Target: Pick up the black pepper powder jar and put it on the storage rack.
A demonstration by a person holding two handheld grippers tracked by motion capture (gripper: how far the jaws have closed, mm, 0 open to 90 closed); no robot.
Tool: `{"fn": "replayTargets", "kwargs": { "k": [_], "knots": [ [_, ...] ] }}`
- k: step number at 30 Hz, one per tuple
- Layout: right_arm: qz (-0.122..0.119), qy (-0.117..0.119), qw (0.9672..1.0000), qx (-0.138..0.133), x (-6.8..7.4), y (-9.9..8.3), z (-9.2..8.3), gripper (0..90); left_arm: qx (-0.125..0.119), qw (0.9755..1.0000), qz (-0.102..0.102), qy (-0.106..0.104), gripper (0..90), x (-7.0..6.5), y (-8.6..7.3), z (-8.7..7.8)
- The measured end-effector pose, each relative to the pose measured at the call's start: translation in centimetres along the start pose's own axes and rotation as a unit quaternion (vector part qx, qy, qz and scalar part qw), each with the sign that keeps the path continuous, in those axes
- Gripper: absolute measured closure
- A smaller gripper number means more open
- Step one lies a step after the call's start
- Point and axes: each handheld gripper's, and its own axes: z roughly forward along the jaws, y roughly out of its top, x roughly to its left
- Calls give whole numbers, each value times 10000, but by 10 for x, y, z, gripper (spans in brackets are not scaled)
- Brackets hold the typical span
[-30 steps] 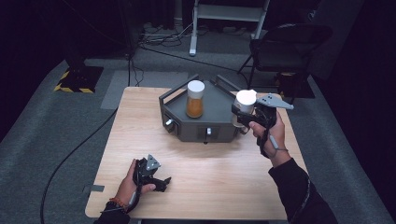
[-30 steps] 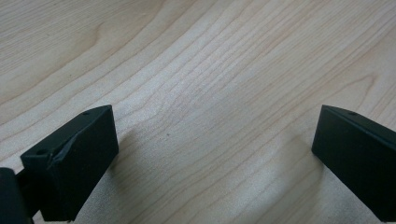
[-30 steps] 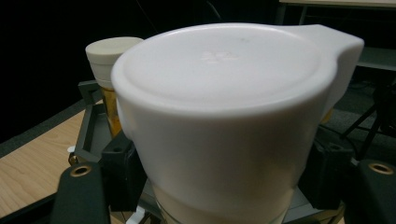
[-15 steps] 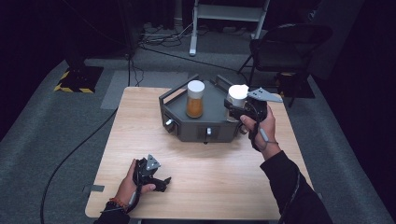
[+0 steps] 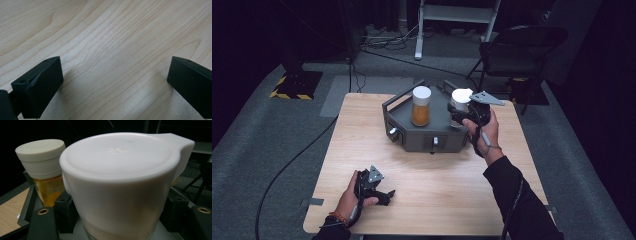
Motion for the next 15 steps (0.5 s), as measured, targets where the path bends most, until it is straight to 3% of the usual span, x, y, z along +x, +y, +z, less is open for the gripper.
{"fn": "replayTargets", "kwargs": {
  "k": [15],
  "knots": [
    [-8,-165,9998,56,4,-9,16,289,2,10000,13,-4,4,0,0,0]
  ]
}}
